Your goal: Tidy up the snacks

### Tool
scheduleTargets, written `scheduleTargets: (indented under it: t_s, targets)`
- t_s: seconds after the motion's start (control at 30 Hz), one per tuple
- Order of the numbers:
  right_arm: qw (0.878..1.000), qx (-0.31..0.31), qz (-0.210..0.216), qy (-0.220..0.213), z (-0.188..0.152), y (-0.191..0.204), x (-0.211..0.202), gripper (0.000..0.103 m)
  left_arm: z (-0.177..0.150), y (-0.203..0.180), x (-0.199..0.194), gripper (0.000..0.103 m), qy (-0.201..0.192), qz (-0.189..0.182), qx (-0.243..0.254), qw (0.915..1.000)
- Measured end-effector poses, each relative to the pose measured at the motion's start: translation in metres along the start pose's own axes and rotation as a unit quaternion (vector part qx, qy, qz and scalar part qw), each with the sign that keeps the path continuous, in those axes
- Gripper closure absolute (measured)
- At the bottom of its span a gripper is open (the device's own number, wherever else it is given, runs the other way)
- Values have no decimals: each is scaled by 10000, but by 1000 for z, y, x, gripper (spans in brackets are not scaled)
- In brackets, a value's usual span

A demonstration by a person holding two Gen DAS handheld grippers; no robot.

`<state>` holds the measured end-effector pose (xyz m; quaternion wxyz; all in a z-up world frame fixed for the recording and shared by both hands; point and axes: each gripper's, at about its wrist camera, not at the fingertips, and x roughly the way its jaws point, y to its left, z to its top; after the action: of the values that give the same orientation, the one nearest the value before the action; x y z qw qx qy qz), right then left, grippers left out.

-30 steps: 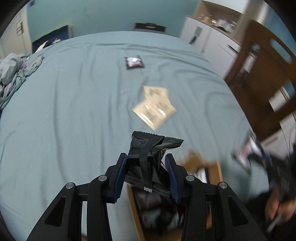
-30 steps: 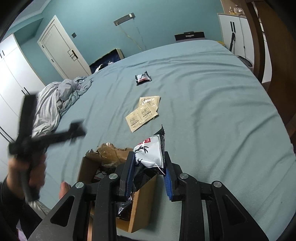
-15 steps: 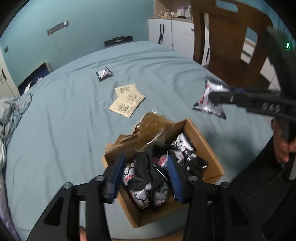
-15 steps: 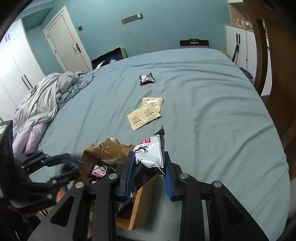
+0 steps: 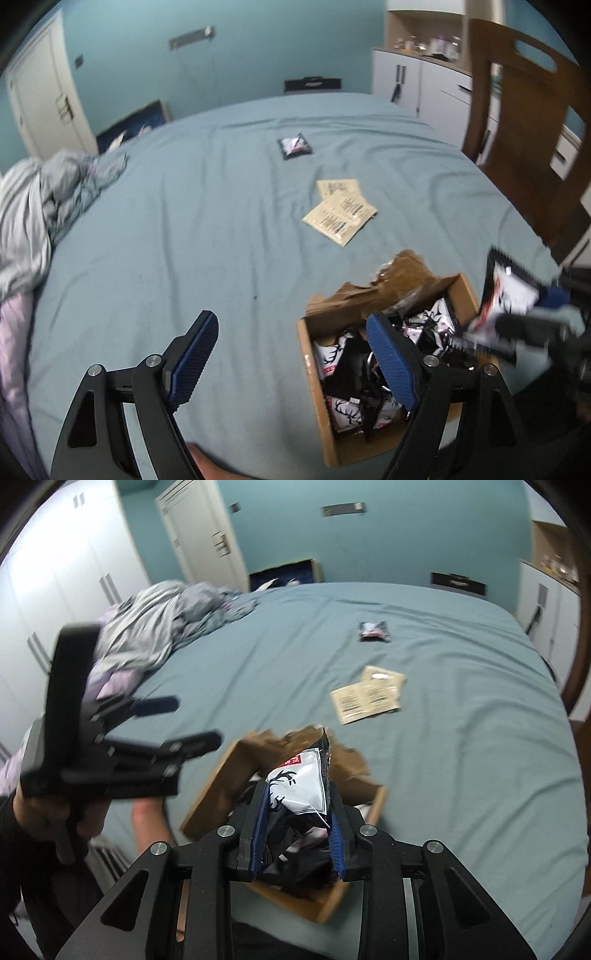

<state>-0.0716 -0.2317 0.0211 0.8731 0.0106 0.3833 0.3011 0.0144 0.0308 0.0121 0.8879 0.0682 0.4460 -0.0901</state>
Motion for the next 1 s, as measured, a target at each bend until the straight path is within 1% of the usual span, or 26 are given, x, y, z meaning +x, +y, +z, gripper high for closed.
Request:
scheduleTargets:
  t_s: [0.1,0.2,0.23,0.27,0.3,0.33,0.37,0.4,0.53,0.6,0.73,0.87,1.0]
  targets:
    - [9998,-161,55,115,2,5,7,75,1,8,2,20,21,-38,-193,9998]
    - [9995,-92,113,266,6,6,15,75,3,13,3,20,11,-31,-276,9996]
    - [9995,-54,124,294,10,4,15,71,3,14,4,20,10,-32,-296,9996]
    - [9994,-4,127,318,11,3,17,66,4,15,5,20,26,-39,-308,9995]
    - [9994,83,102,322,13,1,18,50,4,16,6,20,39,-41,-324,9995]
    - [9994,184,77,292,15,0,18,30,5,17,7,20,54,-52,-347,9994]
    - [9993,315,38,216,17,-5,16,24,5,18,8,20,74,-72,-380,9992]
    - [9991,422,13,95,17,-7,11,21,6,19,8,20,91,-93,-407,9991]
    - [9965,793,-141,-210,17,-18,4,21,8,24,9,20,139,-200,-547,9982]
    - [9942,1007,-278,-242,17,-27,5,21,8,25,10,20,160,-201,-598,9979]
    - [9907,1252,-493,-185,15,-35,8,21,9,24,10,20,159,-76,-556,9983]
    - [9895,1270,-673,-142,22,-35,13,21,9,21,10,20,152,-56,-487,9987]
    - [9909,1056,-824,-144,36,-34,14,21,10,19,10,20,125,-4,-393,9991]
